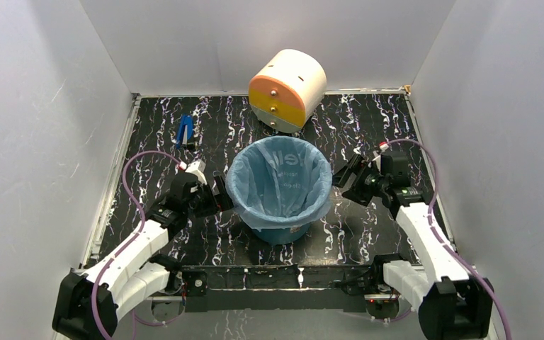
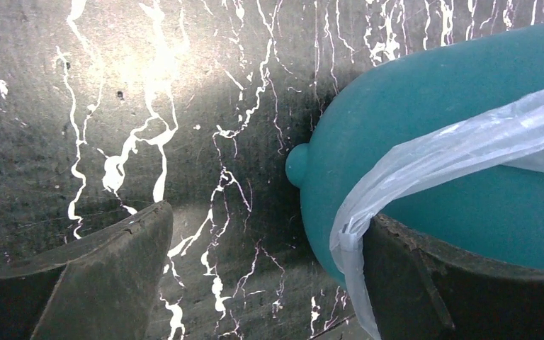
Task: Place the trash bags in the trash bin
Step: Adjust the trash bag in the trash bin.
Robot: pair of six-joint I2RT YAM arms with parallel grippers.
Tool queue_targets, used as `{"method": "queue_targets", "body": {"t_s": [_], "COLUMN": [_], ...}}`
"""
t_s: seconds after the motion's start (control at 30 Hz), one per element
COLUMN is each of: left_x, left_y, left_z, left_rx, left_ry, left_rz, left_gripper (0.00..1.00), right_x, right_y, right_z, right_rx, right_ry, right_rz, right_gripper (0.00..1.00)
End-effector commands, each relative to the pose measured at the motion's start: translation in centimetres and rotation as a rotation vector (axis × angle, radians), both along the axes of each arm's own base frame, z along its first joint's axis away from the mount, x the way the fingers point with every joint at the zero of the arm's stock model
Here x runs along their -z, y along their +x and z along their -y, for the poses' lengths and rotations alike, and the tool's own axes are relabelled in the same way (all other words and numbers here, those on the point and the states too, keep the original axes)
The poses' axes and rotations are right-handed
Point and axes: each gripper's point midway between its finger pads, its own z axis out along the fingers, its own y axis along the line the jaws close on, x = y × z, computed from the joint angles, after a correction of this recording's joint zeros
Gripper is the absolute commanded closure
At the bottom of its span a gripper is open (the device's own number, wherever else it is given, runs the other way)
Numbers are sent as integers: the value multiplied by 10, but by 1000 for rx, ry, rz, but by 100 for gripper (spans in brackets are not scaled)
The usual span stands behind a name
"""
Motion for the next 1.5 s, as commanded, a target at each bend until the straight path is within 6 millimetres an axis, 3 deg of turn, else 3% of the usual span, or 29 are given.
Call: {"method": "queue_targets", "body": {"t_s": [0.0, 0.13, 0.3, 0.4, 0.47, 0.63, 0.77, 0.8, 0.9, 1.03, 1.23, 1.47], "left_x": [-6, -8, -16, -22, -22, -15, -18, -18, -18, -20, -17, -23], "left_y": [2, 2, 5, 8, 7, 4, 4, 3, 2, 1, 0, 3], "left_z": [-6, 0, 7, 8, 10, 10, 5, 5, 5, 3, 3, 4], "left_rx": [1, 31, 56, 49, 55, 69, 68, 73, 80, 72, 73, 75], "left_ry": [48, 28, 14, 1, -9, 0, 32, 35, 37, 45, 44, 40], "left_rz": [8, 6, -3, 17, 16, -8, -9, -10, -13, -6, -16, -2], "left_gripper": [5, 5, 4, 4, 4, 4, 4, 4, 4, 4, 4, 4], "right_x": [-46, -109, -202, -233, -234, -209, -174, -163, -129, -96, -81, -33], "right_y": [21, 29, 11, -6, -11, -34, -47, -40, -47, -42, -53, -66], "right_z": [28, 32, -13, -42, -62, -135, -160, -160, -169, -164, -178, -167], "right_rx": [140, 121, -204, -410, -487, -666, -774, -765, -862, -871, -910, -961], "right_ry": [-118, -157, -13, 117, 93, -134, -486, -585, -773, -933, -828, -853], "right_rz": [156, 328, 608, 633, 623, 574, 556, 550, 515, 455, 481, 383], "right_gripper": [9, 11, 20, 26, 28, 34, 34, 34, 31, 30, 27, 25]}}
